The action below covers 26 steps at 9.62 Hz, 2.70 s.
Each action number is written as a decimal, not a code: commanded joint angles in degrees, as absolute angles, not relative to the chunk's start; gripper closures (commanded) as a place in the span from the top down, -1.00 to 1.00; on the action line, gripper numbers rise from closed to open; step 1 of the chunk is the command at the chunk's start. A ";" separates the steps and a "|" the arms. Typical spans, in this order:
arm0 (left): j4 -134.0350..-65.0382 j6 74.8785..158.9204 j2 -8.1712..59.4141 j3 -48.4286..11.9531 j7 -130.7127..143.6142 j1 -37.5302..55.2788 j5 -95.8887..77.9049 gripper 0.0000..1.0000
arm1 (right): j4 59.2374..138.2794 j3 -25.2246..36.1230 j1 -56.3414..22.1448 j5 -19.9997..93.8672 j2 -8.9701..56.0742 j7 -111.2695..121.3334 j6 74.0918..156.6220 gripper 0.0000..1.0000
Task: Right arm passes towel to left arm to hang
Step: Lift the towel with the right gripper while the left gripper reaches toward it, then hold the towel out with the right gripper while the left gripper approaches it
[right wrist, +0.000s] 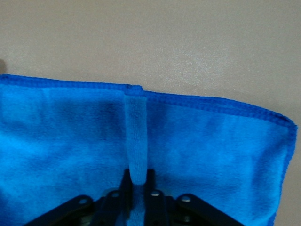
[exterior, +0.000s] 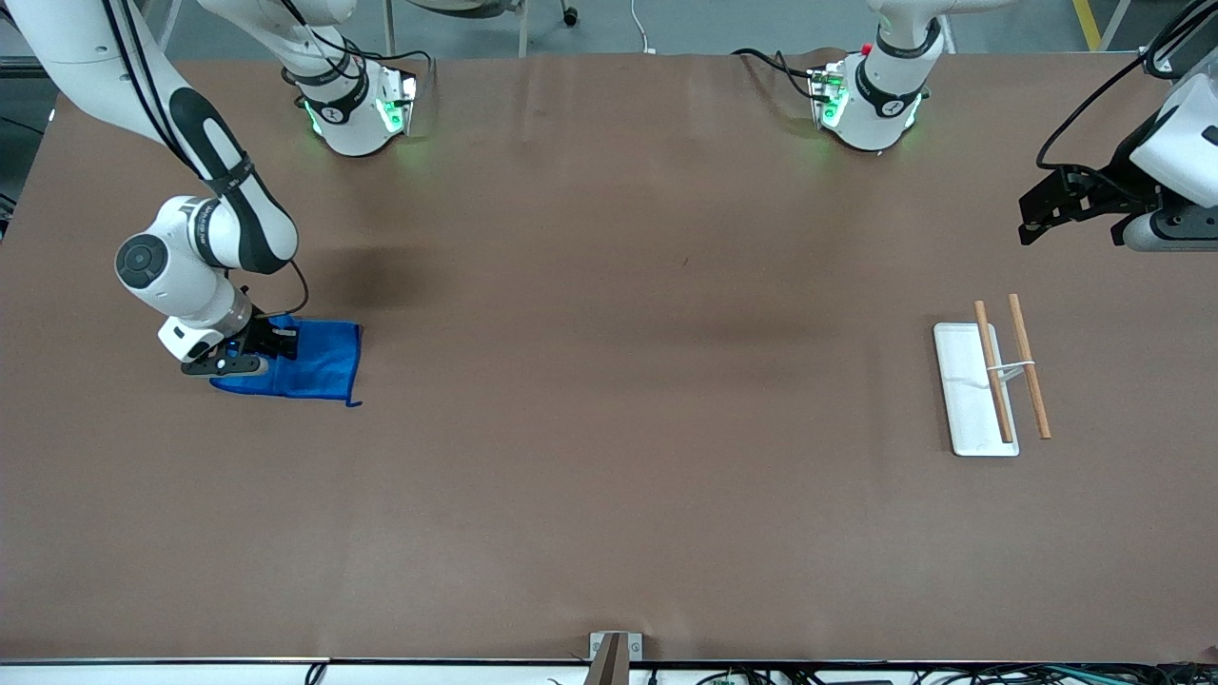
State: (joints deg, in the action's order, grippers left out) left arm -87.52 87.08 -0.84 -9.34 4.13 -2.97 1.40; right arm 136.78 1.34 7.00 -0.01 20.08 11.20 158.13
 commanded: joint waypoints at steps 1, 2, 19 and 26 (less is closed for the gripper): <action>-88.15 87.45 0.26 -9.40 3.69 -3.08 1.58 1.00 | 136.16 0.97 7.03 0.00 18.29 11.07 154.20 -1.00; -88.07 87.45 0.35 -9.40 3.69 -2.99 1.58 1.00 | 133.01 0.97 7.03 0.00 16.28 11.07 147.46 -1.00; -89.03 91.14 18.70 -16.96 -2.55 -2.46 -43.46 1.00 | 103.10 -36.74 3.88 64.44 15.29 2.25 121.20 -1.00; -101.49 91.23 26.54 -16.96 -23.77 -3.43 -73.17 0.68 | 103.10 -39.55 -0.52 98.76 16.00 16.77 126.47 -1.00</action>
